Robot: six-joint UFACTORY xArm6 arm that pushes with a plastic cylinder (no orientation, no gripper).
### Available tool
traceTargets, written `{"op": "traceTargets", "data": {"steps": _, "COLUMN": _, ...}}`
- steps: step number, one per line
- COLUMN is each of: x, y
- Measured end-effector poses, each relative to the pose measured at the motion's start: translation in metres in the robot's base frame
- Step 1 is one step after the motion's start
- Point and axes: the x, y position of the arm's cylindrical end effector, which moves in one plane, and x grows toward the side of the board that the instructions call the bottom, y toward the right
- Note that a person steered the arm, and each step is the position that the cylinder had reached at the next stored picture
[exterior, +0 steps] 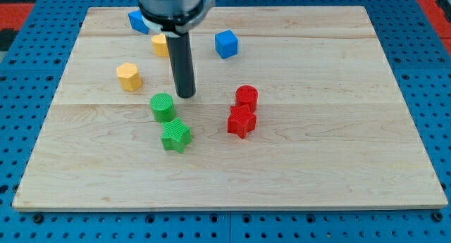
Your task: Slightly move the red circle to the right
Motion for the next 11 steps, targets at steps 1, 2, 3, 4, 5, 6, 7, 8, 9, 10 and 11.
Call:
{"op": "traceTargets", "data": {"steps": 1, "x": 0.008, "y": -0.020}}
{"op": "traceTargets", "data": {"steps": 2, "x": 0.020, "y": -0.046}}
{"op": "traceTargets", "data": {"steps": 3, "x": 0.018, "y": 0.000}}
{"op": "traceTargets", "data": {"steps": 4, "x": 0.008, "y": 0.054}}
{"op": "traceTargets", "data": {"steps": 5, "x": -0.010, "y": 0.088}}
{"op": "traceTargets", "data": {"steps": 6, "x": -0.010, "y": 0.135}}
{"op": "traceTargets", "data": {"steps": 7, "x": -0.011, "y": 0.177}}
{"op": "traceTargets", "data": {"steps": 8, "x": -0.067, "y": 0.180}}
{"op": "traceTargets", "data": {"steps": 9, "x": -0.142, "y": 0.164}}
{"op": "traceTargets", "data": {"steps": 10, "x": -0.199, "y": 0.089}}
{"op": "traceTargets", "data": {"steps": 11, "x": -0.231, "y": 0.010}}
